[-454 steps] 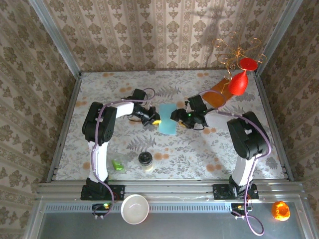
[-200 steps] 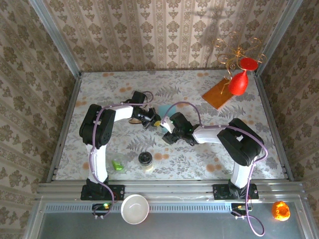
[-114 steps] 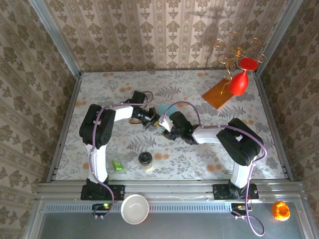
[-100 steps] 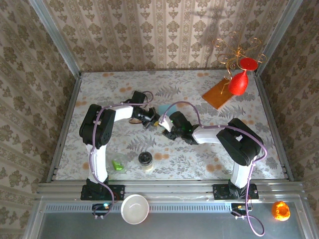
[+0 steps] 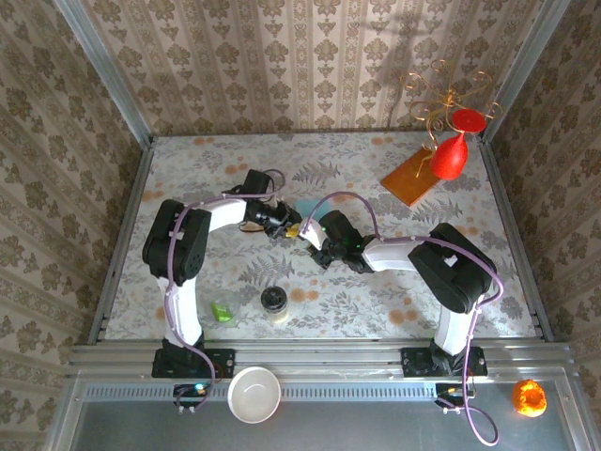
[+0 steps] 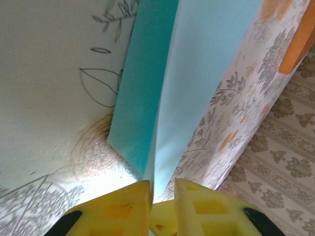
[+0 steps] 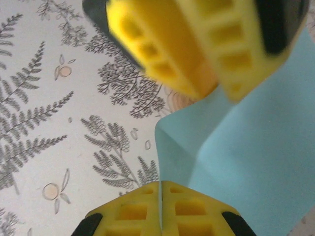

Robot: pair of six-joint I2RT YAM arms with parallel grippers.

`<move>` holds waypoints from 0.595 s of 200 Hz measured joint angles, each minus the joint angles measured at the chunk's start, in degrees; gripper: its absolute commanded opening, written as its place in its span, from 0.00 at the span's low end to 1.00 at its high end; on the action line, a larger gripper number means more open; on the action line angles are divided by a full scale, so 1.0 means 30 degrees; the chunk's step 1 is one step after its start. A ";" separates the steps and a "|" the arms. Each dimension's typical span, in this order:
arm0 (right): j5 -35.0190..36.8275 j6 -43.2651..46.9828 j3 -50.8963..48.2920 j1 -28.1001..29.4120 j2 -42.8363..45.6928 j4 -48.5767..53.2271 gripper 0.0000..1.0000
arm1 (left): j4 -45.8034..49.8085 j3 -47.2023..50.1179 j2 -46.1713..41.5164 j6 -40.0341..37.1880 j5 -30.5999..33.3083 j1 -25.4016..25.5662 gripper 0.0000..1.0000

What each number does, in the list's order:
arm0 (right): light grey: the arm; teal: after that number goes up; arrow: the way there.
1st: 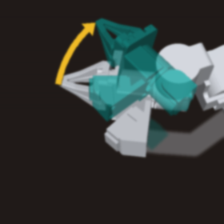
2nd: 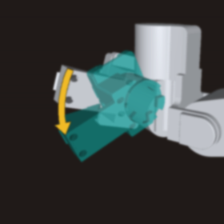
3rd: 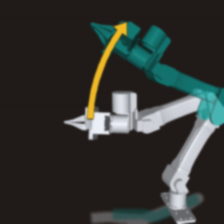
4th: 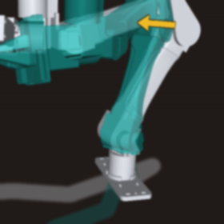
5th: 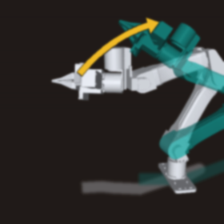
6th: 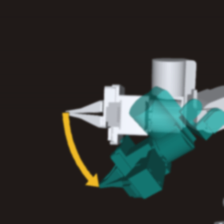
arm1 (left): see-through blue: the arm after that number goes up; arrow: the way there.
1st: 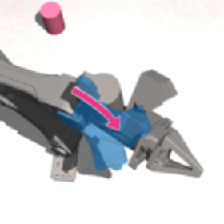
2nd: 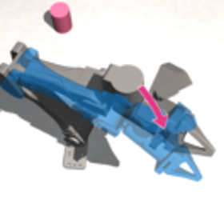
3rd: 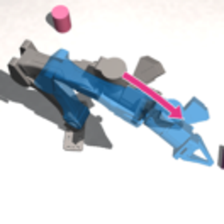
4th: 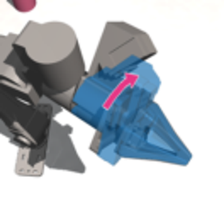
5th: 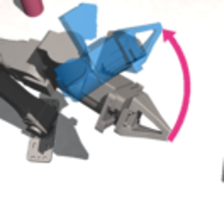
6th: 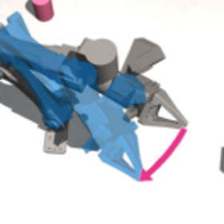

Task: Fold a paper plane with a square sheet of paper (pick it up from the middle)
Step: Third fold the triangle at the center of the table.

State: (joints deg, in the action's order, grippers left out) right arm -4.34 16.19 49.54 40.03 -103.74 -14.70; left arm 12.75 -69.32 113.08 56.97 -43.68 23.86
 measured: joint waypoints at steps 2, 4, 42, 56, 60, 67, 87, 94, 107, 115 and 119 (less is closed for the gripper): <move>-0.0102 -0.0051 0.0000 0.0000 0.0022 0.0066 0.00 | 0.0044 0.0015 -0.0087 -0.0058 0.0051 -0.0066 0.24; -0.0160 -0.0080 0.0000 0.0000 0.0029 0.0095 0.00 | 0.0073 0.0022 -0.0131 -0.0073 0.0073 -0.0124 0.24; -0.2375 -0.1195 0.0000 -0.0153 0.0503 0.1129 0.00 | 0.0750 -0.0066 -0.1355 -0.1093 0.0780 -0.1129 0.24; -0.3162 -0.1654 0.0000 -0.0226 0.0648 0.1326 0.00 | 0.0969 -0.0525 -0.1326 -0.1464 0.0903 -0.0925 0.23; -0.3337 -0.1836 0.0000 -0.0255 0.0678 0.1392 0.00 | 0.1042 -0.0634 -0.1311 -0.1552 0.0925 -0.0831 0.22; -0.3614 -0.2047 0.0000 -0.0270 0.0699 0.1486 0.00 | 0.1209 -0.0896 -0.1239 -0.1698 0.0954 -0.0641 0.21; -0.4131 -0.2645 0.0000 -0.0306 0.0707 0.1683 0.00 | 0.1472 -0.1945 -0.0423 -0.2062 0.0991 0.0044 0.18; -0.4277 -0.2871 0.0000 -0.0335 0.0707 0.1741 0.00 | 0.1508 -0.2266 0.0007 -0.2186 0.0998 0.0248 0.17; -0.4473 -0.3169 0.0000 -0.0393 0.0707 0.1880 0.00 | 0.1625 -0.2645 0.0823 -0.2397 0.0991 0.0590 0.16; -0.4619 -0.3395 0.0000 -0.0444 0.0707 0.1982 0.00 | 0.1763 -0.2776 0.1290 -0.2499 0.1005 0.0714 0.15; -0.4714 -0.3504 0.0000 -0.0474 0.0707 0.2011 0.00 | 0.1887 -0.2841 0.1501 -0.2565 0.1005 0.0743 0.14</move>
State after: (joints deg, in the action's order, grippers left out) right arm -18.48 5.67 49.54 38.61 -101.62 -8.67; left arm 18.41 -77.84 117.58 49.28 -40.66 26.09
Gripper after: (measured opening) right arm 0.066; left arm 0.157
